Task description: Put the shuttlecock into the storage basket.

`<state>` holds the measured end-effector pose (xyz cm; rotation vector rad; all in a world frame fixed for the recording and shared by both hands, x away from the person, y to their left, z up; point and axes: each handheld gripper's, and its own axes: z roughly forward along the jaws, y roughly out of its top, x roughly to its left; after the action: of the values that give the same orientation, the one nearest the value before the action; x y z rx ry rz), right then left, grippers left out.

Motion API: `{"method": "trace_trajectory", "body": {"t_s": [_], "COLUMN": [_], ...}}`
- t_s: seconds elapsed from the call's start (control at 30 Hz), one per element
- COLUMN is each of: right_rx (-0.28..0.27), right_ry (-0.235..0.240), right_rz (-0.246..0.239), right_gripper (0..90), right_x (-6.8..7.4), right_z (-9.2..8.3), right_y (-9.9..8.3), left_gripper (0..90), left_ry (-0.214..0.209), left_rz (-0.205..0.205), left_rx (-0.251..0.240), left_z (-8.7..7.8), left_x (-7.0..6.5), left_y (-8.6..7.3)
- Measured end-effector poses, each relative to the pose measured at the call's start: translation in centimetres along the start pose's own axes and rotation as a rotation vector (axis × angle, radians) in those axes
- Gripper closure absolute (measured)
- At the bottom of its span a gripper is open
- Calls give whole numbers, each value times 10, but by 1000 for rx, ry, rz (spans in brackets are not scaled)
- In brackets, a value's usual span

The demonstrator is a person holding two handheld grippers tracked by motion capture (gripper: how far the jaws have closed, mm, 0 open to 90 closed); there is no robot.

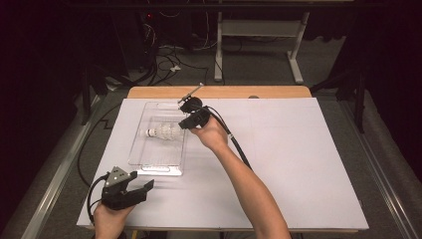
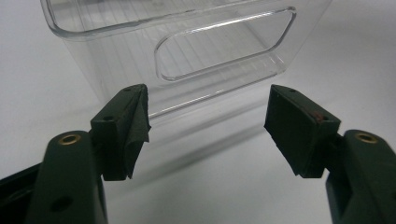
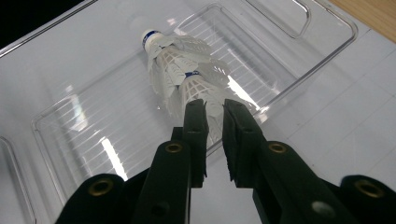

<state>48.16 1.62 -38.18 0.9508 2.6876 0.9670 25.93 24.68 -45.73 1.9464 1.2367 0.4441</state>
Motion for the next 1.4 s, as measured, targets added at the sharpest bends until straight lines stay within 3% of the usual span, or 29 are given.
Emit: {"method": "trace_trajectory", "body": {"t_s": [0.27, 0.53, 1.4], "right_rx": [-24, -33, -79], "right_ry": [4, 7, 21], "right_rz": [14, -1, 48], "right_gripper": [788, 775, 647], "right_x": [-2, -2, -13], "right_z": [-8, -10, -30], "right_y": [-4, -5, -25], "left_gripper": [314, 314, 315], "left_ry": [2, 6, -1], "left_rz": [-4, 2, -11], "left_rx": [0, 1, 3], "left_z": [0, 0, 0], "left_x": [1, 0, 2], "left_y": [0, 0, 0]}}
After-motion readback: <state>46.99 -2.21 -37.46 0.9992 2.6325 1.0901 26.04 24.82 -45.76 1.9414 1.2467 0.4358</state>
